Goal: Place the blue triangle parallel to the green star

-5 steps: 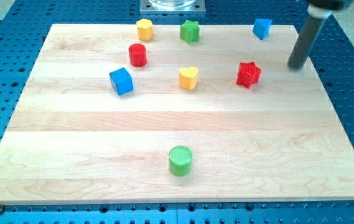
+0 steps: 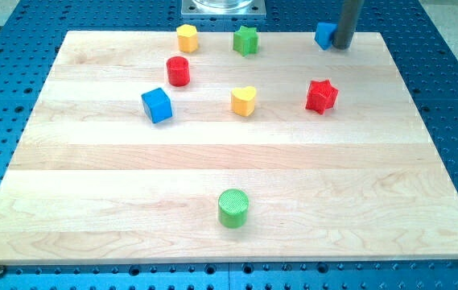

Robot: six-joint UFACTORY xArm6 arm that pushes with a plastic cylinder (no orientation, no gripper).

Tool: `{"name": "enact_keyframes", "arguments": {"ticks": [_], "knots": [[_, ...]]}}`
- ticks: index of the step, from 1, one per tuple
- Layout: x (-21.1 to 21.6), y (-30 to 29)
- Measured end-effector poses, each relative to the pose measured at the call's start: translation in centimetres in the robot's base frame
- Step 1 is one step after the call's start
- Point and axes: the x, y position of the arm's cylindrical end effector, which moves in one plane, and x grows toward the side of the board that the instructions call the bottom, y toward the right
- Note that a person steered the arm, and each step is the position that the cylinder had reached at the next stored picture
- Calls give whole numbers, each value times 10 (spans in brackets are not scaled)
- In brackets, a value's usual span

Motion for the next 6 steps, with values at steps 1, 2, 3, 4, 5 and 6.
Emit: {"name": "enact_keyframes", "arguments": {"ticks": [1, 2, 3, 4, 5, 6], "knots": [[-34, 25], [-33, -5], [-13, -42], [20, -23], [147, 13], [289, -3]]}}
